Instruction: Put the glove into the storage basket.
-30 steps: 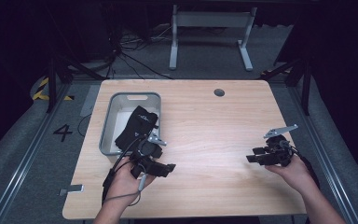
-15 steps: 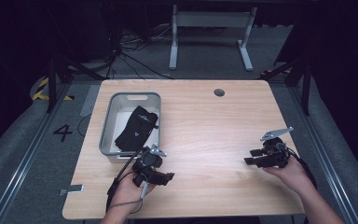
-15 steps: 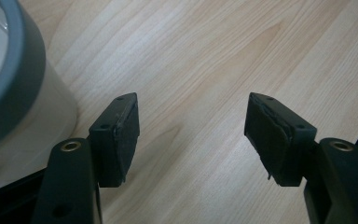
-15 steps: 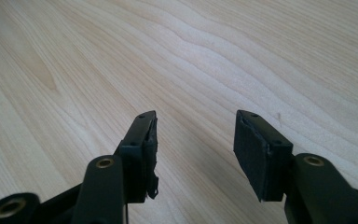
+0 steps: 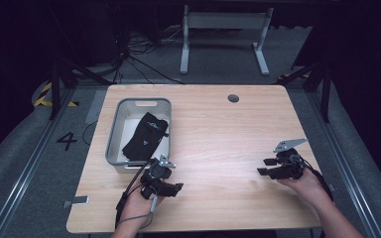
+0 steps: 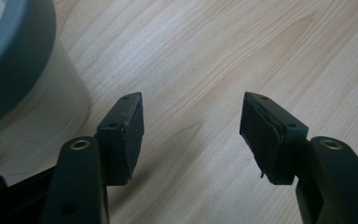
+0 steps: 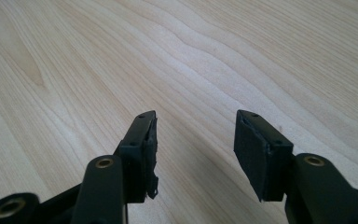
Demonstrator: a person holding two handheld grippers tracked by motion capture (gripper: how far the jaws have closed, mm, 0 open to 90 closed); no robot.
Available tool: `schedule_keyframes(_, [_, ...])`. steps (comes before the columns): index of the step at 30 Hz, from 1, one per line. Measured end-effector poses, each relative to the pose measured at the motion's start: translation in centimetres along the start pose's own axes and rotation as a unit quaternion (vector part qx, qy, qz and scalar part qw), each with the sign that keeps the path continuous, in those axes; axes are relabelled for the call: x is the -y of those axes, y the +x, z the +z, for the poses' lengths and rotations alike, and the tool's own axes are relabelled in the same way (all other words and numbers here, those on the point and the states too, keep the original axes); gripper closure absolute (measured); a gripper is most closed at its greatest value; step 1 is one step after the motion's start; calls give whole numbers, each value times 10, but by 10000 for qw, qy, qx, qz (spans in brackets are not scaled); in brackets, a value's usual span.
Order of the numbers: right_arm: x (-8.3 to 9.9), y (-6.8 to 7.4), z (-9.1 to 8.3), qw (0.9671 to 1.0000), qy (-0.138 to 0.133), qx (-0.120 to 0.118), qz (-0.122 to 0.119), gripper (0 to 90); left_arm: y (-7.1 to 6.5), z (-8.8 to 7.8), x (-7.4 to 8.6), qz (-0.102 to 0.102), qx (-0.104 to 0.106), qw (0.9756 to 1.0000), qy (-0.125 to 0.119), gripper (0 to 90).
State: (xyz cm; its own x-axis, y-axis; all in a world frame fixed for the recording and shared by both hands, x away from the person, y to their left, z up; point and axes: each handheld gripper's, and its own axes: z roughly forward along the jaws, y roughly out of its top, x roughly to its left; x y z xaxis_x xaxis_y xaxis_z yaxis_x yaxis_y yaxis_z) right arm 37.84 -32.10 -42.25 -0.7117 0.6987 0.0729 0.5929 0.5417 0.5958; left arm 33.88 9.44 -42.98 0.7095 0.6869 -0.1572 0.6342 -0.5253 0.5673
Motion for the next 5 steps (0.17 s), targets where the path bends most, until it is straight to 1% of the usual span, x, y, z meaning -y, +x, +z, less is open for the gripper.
schedule_keyframes(1, [0, 0, 0, 10000, 0, 0, 0, 495, 0, 0, 0, 0, 0, 10000, 0, 406])
schedule_keyframes(3, [0, 0, 1, 10000, 1, 2, -5, 489, 2, 0, 0, -84, 55, 9999, -51, 401])
schedule_keyframes(5, [1, 0, 1, 10000, -6, 11, -4, 489, 2, 0, 0, -87, 70, 9999, -66, 394])
